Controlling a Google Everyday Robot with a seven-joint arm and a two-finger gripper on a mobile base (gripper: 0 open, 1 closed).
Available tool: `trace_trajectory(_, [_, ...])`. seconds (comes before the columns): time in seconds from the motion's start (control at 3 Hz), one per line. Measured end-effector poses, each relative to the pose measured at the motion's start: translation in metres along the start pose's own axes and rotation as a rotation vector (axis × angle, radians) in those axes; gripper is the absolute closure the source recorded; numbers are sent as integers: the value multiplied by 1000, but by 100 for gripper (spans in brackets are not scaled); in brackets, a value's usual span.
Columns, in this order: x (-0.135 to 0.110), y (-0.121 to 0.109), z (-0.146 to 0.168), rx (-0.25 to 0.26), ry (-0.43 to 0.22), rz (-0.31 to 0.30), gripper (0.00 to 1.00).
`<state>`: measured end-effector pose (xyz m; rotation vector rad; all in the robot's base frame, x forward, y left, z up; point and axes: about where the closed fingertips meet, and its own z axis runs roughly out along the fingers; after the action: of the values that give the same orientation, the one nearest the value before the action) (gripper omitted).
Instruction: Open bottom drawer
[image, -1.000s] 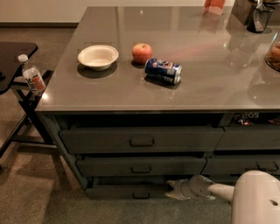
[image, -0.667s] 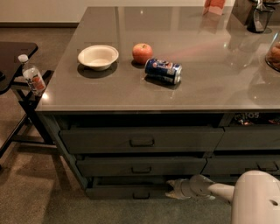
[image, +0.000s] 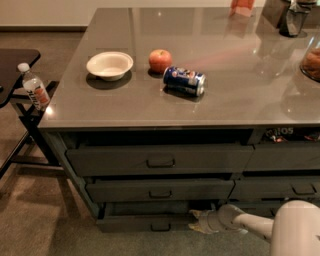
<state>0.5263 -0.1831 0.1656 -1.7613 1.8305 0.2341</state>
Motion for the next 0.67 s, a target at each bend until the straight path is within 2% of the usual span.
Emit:
trace_trajectory(0.33, [-2,0,-3,0,0,0,100])
trace_trajectory(0.67, [-6,13,-4,21,-16,-16,100])
